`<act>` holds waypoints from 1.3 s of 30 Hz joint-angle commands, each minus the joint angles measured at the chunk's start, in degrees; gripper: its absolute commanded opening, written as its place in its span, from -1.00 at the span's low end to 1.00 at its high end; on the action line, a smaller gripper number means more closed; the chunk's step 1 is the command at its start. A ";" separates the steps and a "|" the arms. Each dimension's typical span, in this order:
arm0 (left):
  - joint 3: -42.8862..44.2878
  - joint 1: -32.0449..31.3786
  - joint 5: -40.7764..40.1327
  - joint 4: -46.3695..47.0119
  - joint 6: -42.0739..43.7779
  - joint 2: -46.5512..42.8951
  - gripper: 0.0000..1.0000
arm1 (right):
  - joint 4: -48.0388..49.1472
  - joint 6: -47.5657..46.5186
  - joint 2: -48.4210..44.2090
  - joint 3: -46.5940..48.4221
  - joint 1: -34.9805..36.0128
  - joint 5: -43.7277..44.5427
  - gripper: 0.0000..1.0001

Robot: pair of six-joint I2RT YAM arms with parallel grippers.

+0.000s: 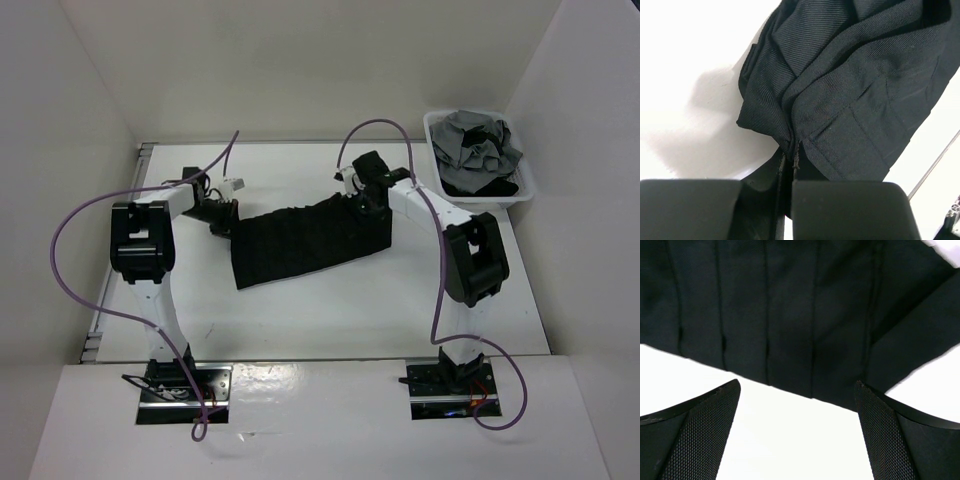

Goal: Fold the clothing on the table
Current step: Fold the skirt

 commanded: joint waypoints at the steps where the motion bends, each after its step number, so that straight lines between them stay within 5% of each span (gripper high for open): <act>1: -2.68 0.20 -2.91 2.71 -2.84 1.05 -1.00 | 1.66 1.52 -1.65 -0.87 -3.81 -6.14 0.97; 10: -6.73 1.79 -3.45 3.95 -4.78 -2.12 -1.00 | 2.19 0.38 2.92 -1.40 -12.62 -18.27 0.97; 39: -9.02 2.31 -4.50 2.89 -3.72 -2.56 -1.00 | 3.95 -3.14 9.67 -3.69 -21.76 -23.90 0.97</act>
